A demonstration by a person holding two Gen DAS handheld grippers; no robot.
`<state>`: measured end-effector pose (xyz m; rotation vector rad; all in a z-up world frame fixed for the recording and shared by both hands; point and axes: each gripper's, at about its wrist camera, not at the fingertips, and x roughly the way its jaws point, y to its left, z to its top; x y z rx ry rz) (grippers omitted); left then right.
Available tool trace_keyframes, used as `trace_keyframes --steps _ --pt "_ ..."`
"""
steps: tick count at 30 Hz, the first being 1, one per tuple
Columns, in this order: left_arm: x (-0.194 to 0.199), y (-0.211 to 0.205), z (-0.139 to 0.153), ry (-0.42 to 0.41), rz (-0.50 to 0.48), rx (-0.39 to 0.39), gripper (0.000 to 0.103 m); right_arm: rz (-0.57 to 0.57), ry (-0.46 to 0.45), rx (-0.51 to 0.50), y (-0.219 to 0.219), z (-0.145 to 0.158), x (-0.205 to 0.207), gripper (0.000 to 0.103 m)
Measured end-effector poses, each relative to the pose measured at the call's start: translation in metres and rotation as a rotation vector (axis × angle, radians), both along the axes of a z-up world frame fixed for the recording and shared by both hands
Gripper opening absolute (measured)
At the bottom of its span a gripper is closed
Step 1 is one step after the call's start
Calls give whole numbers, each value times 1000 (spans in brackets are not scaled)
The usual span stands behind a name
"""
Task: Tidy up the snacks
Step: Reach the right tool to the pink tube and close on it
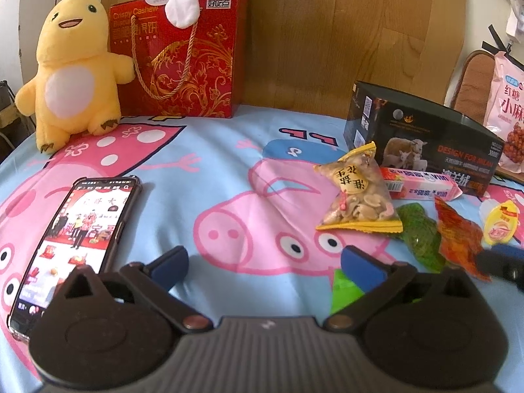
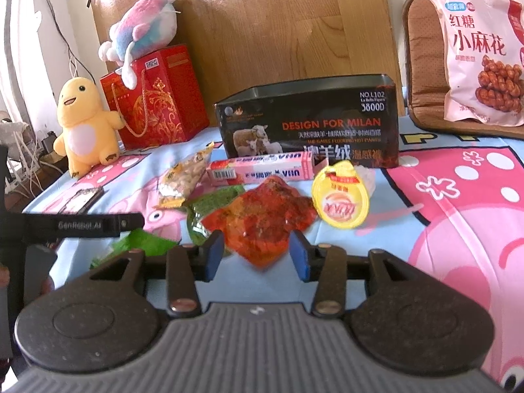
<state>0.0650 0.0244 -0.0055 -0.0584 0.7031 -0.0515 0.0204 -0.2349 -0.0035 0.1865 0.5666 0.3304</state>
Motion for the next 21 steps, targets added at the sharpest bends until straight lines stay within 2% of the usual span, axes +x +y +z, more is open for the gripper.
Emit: trace_keyframes --steps 7,10,17,21 --pt "0 0 0 0 -1 -3 103 11 -25 -26 8 13 28 47" --pt "0 1 0 0 -2 -6 103 9 -6 -23 11 13 44 47" --pt "0 2 1 -2 -5 -14 103 -80 49 -93 9 4 73 47" --pt "0 2 1 -2 -7 -17 103 -113 66 -52 -9 -1 71 47"
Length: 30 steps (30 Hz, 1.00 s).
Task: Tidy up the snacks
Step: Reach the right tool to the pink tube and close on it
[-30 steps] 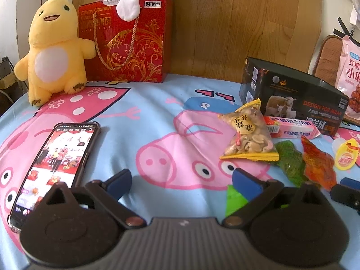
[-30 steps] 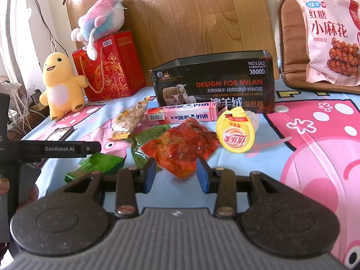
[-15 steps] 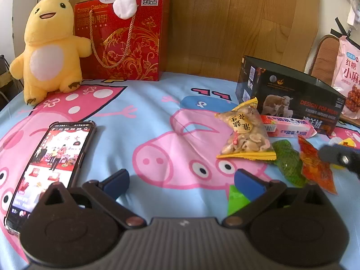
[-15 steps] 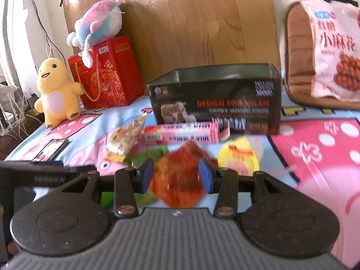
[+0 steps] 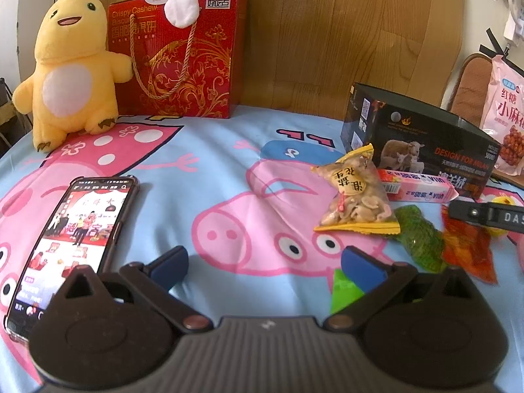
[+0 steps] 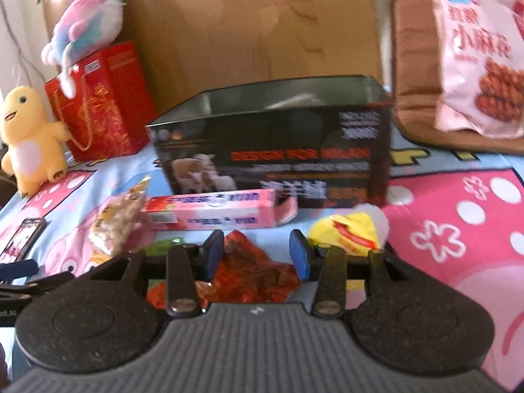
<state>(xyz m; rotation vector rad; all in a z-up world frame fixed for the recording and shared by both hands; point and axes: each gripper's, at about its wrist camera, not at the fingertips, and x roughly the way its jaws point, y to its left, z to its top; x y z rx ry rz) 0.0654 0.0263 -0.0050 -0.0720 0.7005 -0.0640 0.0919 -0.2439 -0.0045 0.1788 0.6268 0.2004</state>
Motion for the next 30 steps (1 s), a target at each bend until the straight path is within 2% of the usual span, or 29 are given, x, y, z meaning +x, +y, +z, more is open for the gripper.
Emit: trace_keyframes --steps 3,6,8,19,20,22,24,25,27,30 --pt "0 1 0 -2 -2 -7 103 -38 -1 12 -12 -2 -2 47" --pt "0 1 0 -4 -5 -12 103 -42 0 69 -21 2 -2 48" --pt "0 1 0 -4 -7 -13 103 -23 0 94 -22 4 0 53" --pt "0 4 0 -10 -7 -33 103 16 13 99 -13 2 36 56" --pt "0 4 0 -10 -7 -33 103 32 23 113 -13 2 39 54" --pt "0 4 0 -10 -7 -33 103 66 43 153 -14 4 41 36" --pt "0 4 0 -10 -7 -32 103 75 54 154 -11 7 35 29" --pt "0 4 -1 -10 -7 -32 103 90 62 165 -10 8 30 21" --pt "0 4 -1 -10 -7 -32 103 144 71 187 -5 8 14 14" --pt "0 4 -1 -10 -8 -32 103 206 44 170 6 8 -15 13"
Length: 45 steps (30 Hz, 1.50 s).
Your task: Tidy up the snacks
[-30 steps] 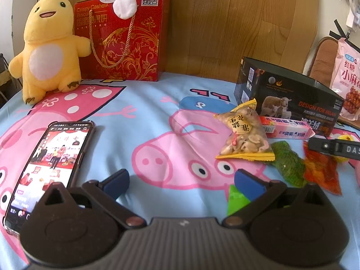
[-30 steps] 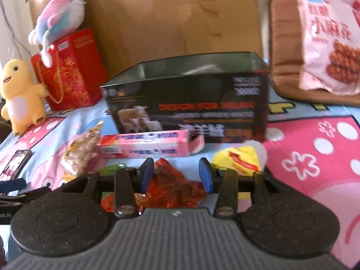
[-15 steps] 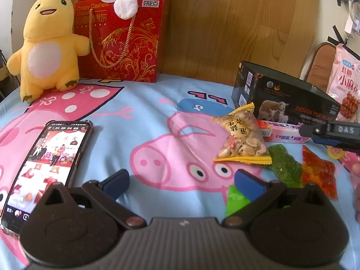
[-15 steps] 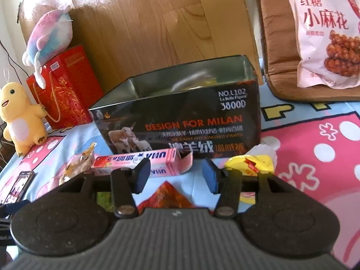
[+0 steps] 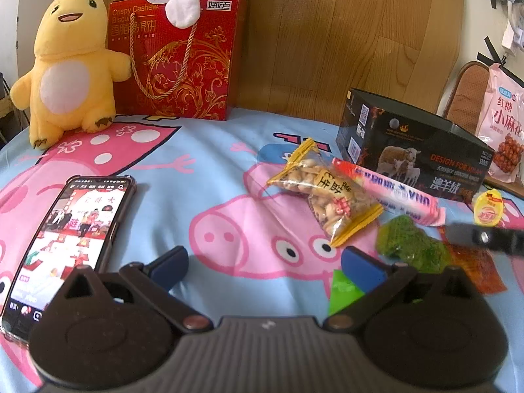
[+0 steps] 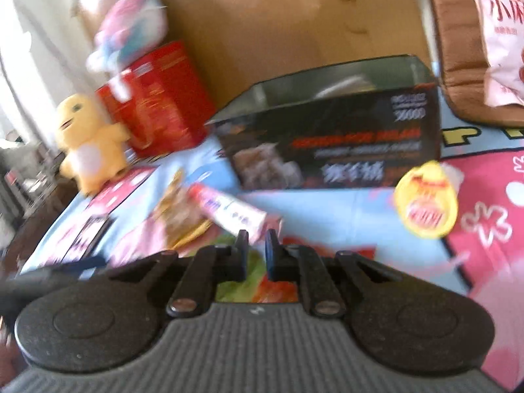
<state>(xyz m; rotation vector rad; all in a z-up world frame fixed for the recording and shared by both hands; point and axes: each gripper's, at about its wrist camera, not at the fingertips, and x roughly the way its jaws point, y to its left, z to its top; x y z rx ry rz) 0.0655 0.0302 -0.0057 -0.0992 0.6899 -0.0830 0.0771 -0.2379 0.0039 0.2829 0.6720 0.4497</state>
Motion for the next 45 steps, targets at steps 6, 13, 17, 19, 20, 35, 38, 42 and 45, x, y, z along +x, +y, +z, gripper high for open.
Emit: trace_keyframes --steps 6,13,17,19,20,35,38,42,45 --pt "1 0 0 0 0 0 103 9 -190 -183 16 10 -28 38" --pt "1 2 0 -4 3 -16 103 102 -151 -273 26 1 38 48" --pt "1 3 0 -7 2 -25 103 116 -94 -247 29 -9 57 35" --pt "0 5 0 -10 1 -37 103 123 -137 -272 31 2 42 30" --pt "-1 6 1 -13 -2 -47 103 133 -167 -284 30 9 29 29" --pt "-29 -57 43 -101 -347 -172 95 -135 -101 -303 -83 -7 -120 42" --pt "-29 -83 43 3 -449 -222 92 -115 -149 -294 -75 -7 -127 53" --pt "-40 -96 37 93 -494 -238 90 -44 -192 -338 -72 -4 -124 64" --pt "-45 -95 27 168 -481 -267 89 23 -203 -357 -76 -3 -115 75"
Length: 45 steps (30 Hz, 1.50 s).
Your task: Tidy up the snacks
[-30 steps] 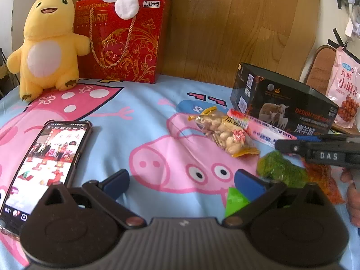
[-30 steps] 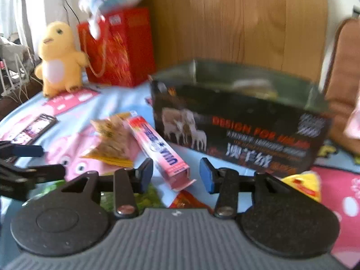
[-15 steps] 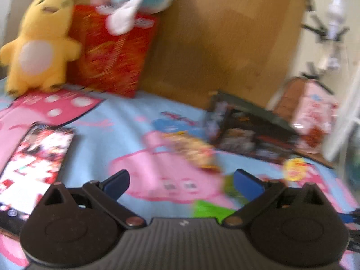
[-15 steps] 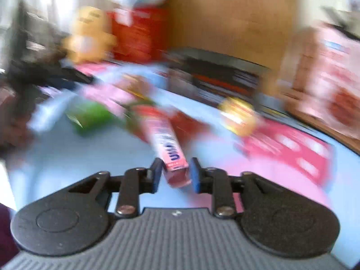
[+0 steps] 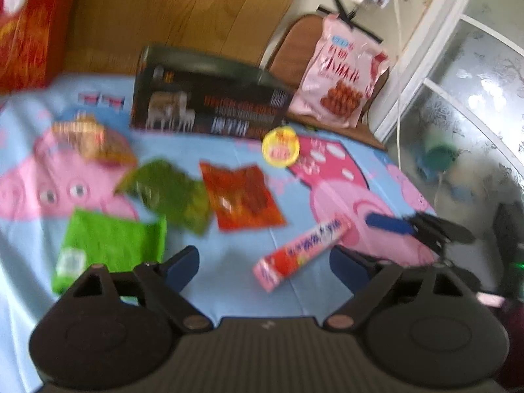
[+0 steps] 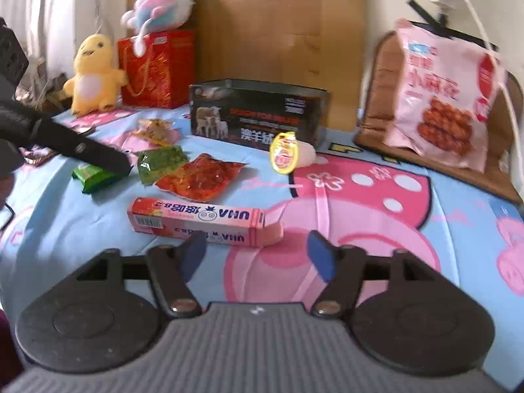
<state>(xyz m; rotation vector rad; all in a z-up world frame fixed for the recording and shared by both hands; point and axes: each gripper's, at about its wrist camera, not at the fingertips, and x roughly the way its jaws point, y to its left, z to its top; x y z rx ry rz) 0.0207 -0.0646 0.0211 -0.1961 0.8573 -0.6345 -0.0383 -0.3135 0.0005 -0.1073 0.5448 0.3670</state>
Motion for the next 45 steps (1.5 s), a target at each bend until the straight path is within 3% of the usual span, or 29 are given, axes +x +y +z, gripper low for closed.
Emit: trace_keyframes --steps 4,5,6,7,9,15,21,26,28,29,31,37,42,45 --pt "5 -4 -14 60 8 2 74 45 55 -3 1 -10 18 75" --pt "5 -5 -14 41 8 3 64 56 70 10 2 -12 20 75" --pt "6 -8 -15 42 -6 7 56 63 54 19 3 -13 19 69" --pt "7 -11 -15 45 -16 7 47 81 57 29 5 -12 18 55" --pt "5 -12 -15 34 -16 17 47 95 50 54 10 -9 13 39" --pt "-9 -4 -16 -6 -79 26 49 50 20 26 25 -12 -14 39" --pt "-30 18 -20 -55 -92 6 58 71 56 76 38 -10 -41 39" --pt "-32 25 -19 -56 -86 -32 81 78 49 49 51 -11 -47 41" --pt "-35 27 -17 -77 -79 -37 83 70 46 34 53 -10 -46 42" --pt "-36 28 -16 -83 -78 -44 84 65 42 22 53 -9 -46 43" --pt "-36 30 -15 -79 -77 -61 84 56 33 -1 54 -9 -47 54" --pt "-32 28 -24 -44 -71 -77 74 76 21 -24 61 -9 -45 54" --pt "-33 29 -25 -52 -60 -78 73 88 -13 -47 72 -11 -47 53" --pt "-33 29 -25 -58 -55 -85 73 78 -6 -11 68 -12 -45 54"
